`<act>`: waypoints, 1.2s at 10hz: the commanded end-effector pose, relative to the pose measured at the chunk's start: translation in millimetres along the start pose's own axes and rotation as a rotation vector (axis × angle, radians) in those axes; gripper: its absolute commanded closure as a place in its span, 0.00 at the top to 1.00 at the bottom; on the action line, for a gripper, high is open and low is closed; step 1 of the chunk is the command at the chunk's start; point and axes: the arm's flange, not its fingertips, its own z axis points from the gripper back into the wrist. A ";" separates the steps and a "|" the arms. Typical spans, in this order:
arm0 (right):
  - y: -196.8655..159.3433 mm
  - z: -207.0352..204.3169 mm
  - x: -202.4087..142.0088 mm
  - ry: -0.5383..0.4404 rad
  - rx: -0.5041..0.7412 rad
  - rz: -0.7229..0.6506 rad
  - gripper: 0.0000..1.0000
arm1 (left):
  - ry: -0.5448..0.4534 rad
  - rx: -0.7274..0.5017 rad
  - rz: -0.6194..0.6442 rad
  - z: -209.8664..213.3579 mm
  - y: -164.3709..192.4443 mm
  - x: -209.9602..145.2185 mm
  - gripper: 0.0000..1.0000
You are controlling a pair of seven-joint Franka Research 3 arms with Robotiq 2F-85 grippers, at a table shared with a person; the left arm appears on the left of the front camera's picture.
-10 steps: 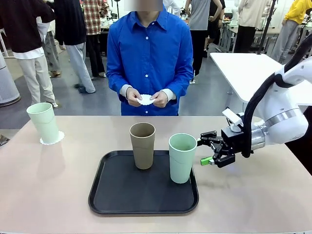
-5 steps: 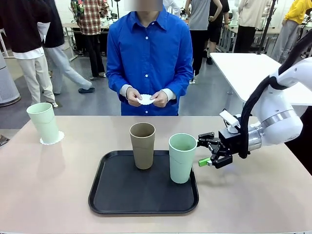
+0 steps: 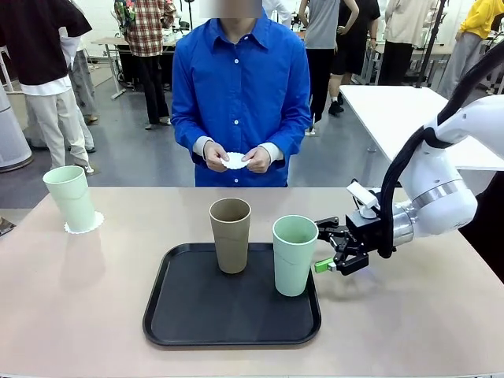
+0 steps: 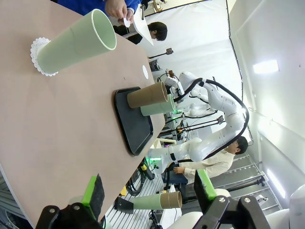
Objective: Place coasters on the table and set cups on them.
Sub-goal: Take one Reusable plastic cup from the Flat Tray and place it on a coaster set by the human.
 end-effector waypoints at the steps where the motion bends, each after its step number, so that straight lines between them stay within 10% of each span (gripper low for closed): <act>1: -9.4 -11.6 -1.9 -0.016 -0.018 0.033 1.00 | 0.003 -0.004 -0.012 0.5 -1.6 -2.6 1.00; 12: -19.2 -53.0 -1.8 0.022 0.085 0.023 1.00 | 0.003 -0.004 -0.012 0.5 -1.6 -2.6 1.00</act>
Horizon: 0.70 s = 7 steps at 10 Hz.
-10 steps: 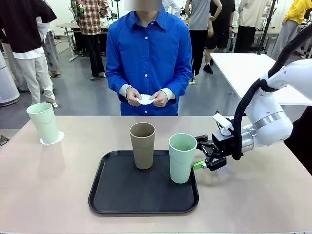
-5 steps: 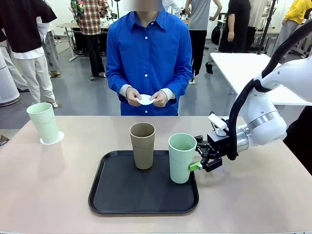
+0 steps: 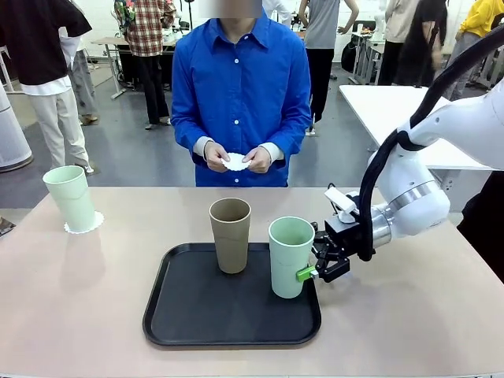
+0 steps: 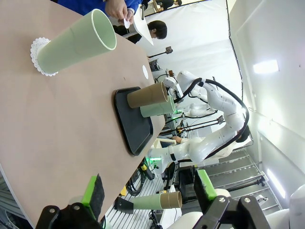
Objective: Place coasters on the table and set cups on them.
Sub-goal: Take one Reusable plastic cup from the Flat Tray and place it on a coaster set by the human.
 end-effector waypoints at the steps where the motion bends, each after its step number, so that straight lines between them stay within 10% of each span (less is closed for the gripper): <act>1: -14.6 -9.2 -6.8 0.014 0.001 -0.005 1.00 | 0.003 -0.004 -0.011 0.6 -1.6 -2.6 1.00; 7: -22.4 -18.8 -23.0 -0.009 0.068 0.021 0.91 | 0.003 -0.004 -0.011 0.6 -1.6 -2.6 1.00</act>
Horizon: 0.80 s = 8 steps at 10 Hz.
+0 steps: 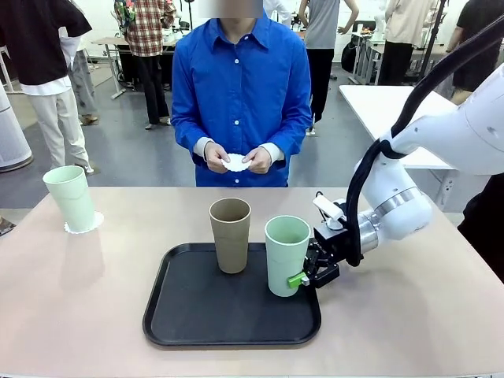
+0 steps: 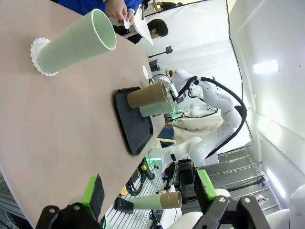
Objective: Place coasters on the table and set cups on them.
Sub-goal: Take one Reusable plastic cup from the Flat Tray and place it on a coaster set by the human.
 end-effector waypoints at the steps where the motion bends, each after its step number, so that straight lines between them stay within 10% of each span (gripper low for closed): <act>1: -5.9 0.0 -4.3 0.021 0.032 0.056 0.42 | 0.003 -0.004 -0.011 0.6 -1.6 -2.6 1.00; 2: -5.6 0.4 -4.5 0.028 0.035 0.064 0.32 | 0.003 -0.004 -0.011 0.6 -1.6 -2.6 1.00; 3: -5.0 1.7 -3.9 0.027 0.031 0.071 0.00 | 0.003 -0.004 -0.011 0.6 -1.6 -2.6 1.00; 8: 37.1 33.1 53.8 -0.054 -0.103 0.016 0.23 | 0.003 -0.004 -0.011 0.6 -1.6 -2.6 1.00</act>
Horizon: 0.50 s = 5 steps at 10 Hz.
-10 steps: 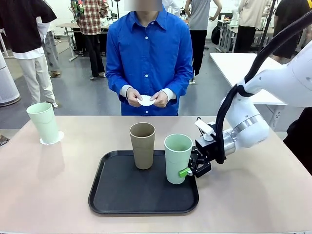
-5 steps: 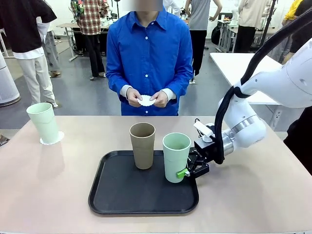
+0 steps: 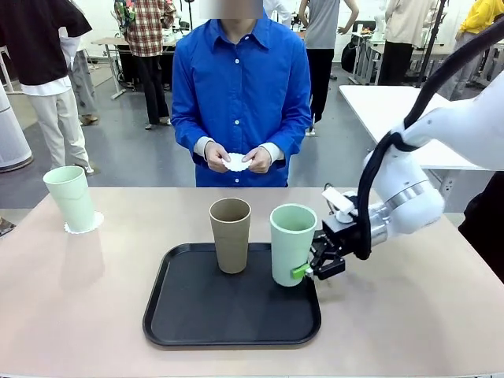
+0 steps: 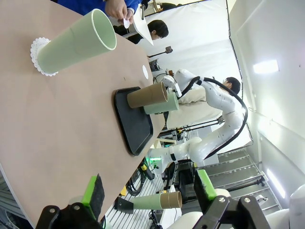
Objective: Place coasters on the table and set cups on them.
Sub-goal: Take one Reusable plastic cup from the Flat Tray and place it on a coaster set by the human.
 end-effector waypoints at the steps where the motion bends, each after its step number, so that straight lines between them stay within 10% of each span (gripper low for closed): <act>1: 32.7 29.9 56.2 -0.066 -0.113 -0.071 0.23 | 0.003 -0.003 -0.012 0.6 -1.7 -2.5 1.00; 5: 62.1 78.4 132.7 -0.009 -0.275 -0.108 0.23 | 0.003 -0.003 -0.012 0.6 -1.7 -2.5 1.00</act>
